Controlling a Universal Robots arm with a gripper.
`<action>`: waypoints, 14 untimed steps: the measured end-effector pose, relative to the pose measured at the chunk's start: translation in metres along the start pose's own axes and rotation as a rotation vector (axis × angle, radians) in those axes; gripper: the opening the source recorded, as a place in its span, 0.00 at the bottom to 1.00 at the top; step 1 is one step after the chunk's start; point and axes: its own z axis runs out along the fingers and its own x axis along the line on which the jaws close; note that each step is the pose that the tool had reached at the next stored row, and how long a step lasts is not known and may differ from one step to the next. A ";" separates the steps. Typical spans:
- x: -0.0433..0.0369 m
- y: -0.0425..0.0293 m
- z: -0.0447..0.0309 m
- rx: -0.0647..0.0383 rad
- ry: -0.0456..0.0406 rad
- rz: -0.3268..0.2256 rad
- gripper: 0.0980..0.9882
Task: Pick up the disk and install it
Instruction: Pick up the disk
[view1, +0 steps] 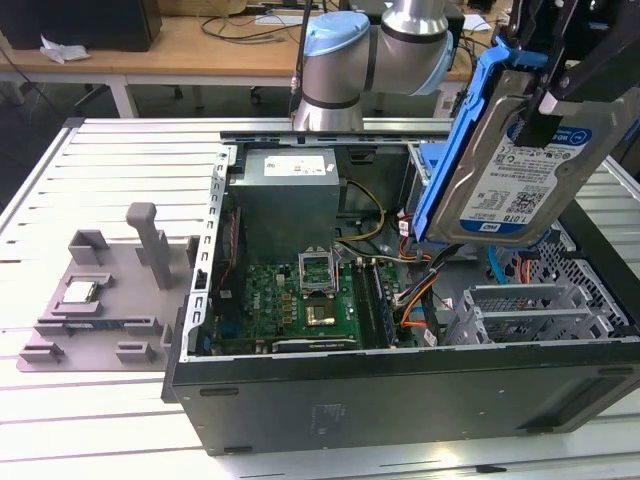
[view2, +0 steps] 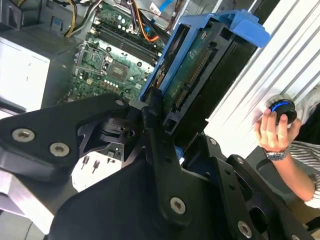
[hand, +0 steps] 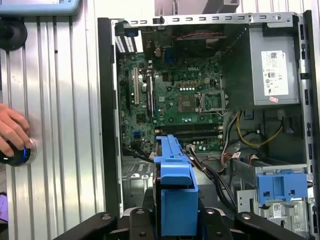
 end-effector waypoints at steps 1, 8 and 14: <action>0.0000 0.0000 0.0002 0.000 0.0010 -0.018 0.30; 0.0013 -0.0066 0.0025 0.000 0.0018 -0.034 0.30; 0.0053 -0.0261 0.0057 -0.001 0.0018 -0.033 0.30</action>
